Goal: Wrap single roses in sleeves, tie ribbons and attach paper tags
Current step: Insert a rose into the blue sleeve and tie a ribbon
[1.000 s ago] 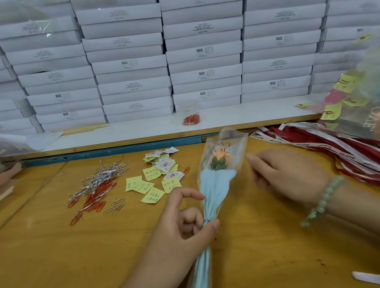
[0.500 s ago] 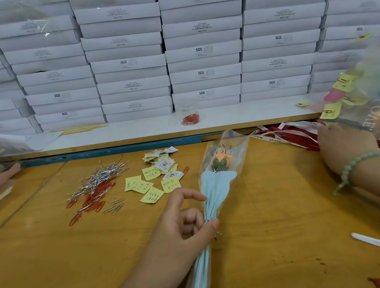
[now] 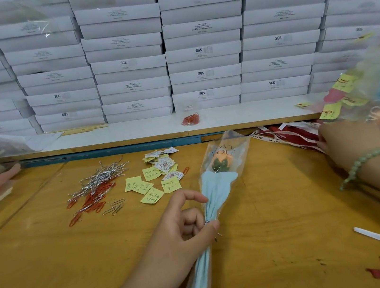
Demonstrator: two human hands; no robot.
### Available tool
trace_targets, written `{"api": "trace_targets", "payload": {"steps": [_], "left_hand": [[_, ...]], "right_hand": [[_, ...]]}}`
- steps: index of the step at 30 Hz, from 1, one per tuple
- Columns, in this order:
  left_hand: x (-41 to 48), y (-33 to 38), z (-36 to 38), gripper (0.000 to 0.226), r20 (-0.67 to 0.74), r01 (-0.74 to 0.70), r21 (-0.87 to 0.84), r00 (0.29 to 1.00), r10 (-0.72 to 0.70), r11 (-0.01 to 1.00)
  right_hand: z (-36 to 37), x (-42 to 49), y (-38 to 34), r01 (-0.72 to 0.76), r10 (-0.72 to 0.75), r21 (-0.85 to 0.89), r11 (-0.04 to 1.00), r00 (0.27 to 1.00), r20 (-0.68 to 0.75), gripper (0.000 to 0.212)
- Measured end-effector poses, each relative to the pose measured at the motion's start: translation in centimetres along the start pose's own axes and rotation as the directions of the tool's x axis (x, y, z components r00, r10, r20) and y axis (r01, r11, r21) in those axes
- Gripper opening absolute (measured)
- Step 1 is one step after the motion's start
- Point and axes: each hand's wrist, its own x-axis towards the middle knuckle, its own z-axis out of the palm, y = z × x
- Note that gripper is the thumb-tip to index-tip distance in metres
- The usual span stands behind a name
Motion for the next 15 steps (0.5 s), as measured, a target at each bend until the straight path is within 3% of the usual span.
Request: {"api": "trace_targets", "payload": {"steps": [5,10,15], "left_hand": [[-0.11,0.02,-0.07,0.024,0.010,-0.003,0.019,1.000,0.003,1.000],[-0.22,0.16,-0.08,0.023,0.010,0.000,0.018,1.000,0.000,1.000],[-0.15,0.12,-0.03,0.023,0.007,-0.005,0.010,1.000,0.005,1.000]], "right_hand": [[0.09,0.00,-0.16,0.035,-0.032,0.058,0.998,0.998,-0.058,0.024],[0.35,-0.14,-0.22,0.036,-0.042,0.127,0.991,0.998,0.044,0.025],[0.25,0.03,0.29,0.017,-0.011,0.181,0.983,0.999,-0.034,0.019]]}}
